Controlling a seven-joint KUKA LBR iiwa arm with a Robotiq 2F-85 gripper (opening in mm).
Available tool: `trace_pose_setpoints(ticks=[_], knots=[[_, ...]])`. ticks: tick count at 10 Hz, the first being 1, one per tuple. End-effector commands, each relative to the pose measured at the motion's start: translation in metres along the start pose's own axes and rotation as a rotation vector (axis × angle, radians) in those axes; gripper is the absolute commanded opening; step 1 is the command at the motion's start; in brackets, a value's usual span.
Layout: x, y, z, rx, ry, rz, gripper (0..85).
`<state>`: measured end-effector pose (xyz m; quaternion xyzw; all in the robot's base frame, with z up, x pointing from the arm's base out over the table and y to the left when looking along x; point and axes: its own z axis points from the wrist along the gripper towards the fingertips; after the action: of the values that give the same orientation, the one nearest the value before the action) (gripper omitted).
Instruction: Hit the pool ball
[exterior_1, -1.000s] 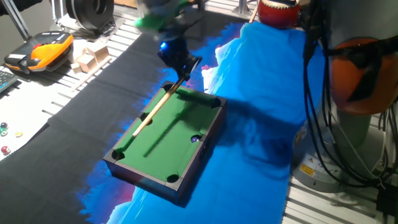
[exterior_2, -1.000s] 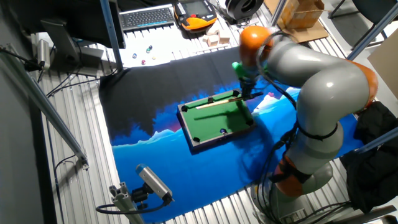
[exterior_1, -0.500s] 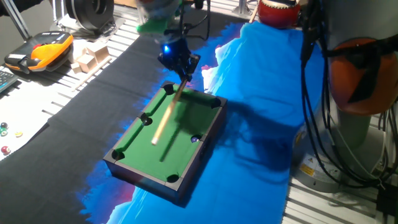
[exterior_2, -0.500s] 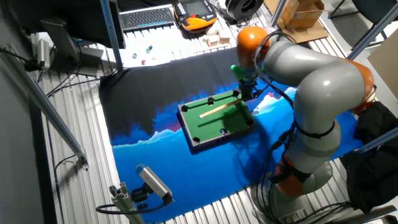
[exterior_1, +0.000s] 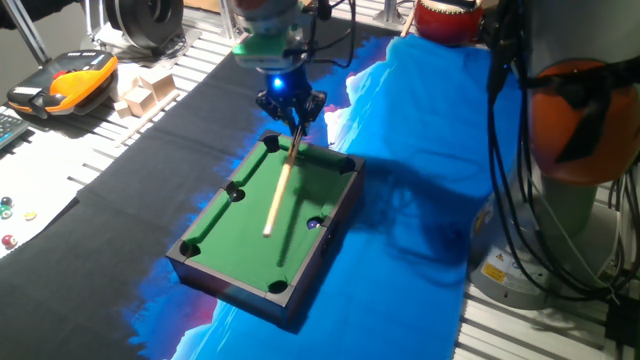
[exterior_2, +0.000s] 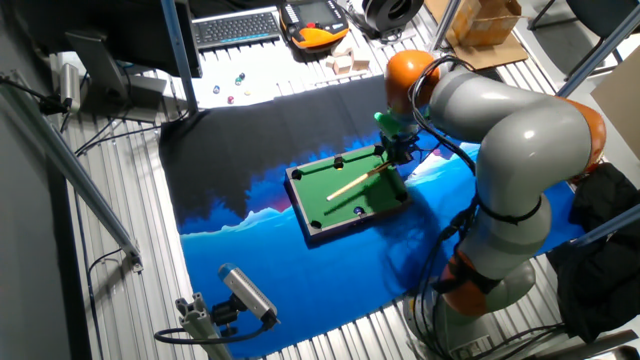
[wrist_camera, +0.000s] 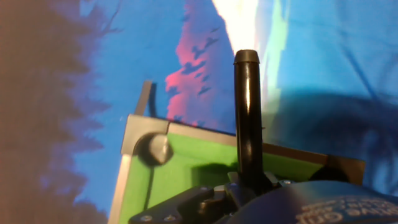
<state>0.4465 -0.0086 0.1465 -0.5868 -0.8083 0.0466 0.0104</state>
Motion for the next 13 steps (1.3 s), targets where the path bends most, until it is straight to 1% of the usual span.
trace_pose_setpoints(ticks=[1, 2, 3, 4, 5, 6, 8, 10, 11, 12, 13], knots=[[0.001, 0.001, -0.001, -0.014, 0.013, -0.044, 0.0], [0.004, 0.004, -0.001, -0.022, 0.019, -0.064, 0.0], [0.009, 0.008, 0.001, -0.005, -0.003, -0.066, 0.0], [0.017, 0.011, 0.005, 0.044, -0.055, -0.068, 0.0], [0.022, 0.013, 0.009, 0.061, -0.074, -0.074, 0.0], [0.022, 0.015, 0.011, 0.035, -0.048, -0.090, 0.0], [0.022, 0.018, 0.013, 0.010, -0.019, -0.167, 0.0], [0.024, 0.023, 0.013, -0.026, 0.024, -0.257, 0.0], [0.026, 0.026, 0.013, -0.030, 0.031, -0.295, 0.0], [0.030, 0.030, 0.016, -0.023, 0.024, -0.330, 0.0], [0.034, 0.032, 0.020, -0.010, 0.009, -0.370, 0.0]])
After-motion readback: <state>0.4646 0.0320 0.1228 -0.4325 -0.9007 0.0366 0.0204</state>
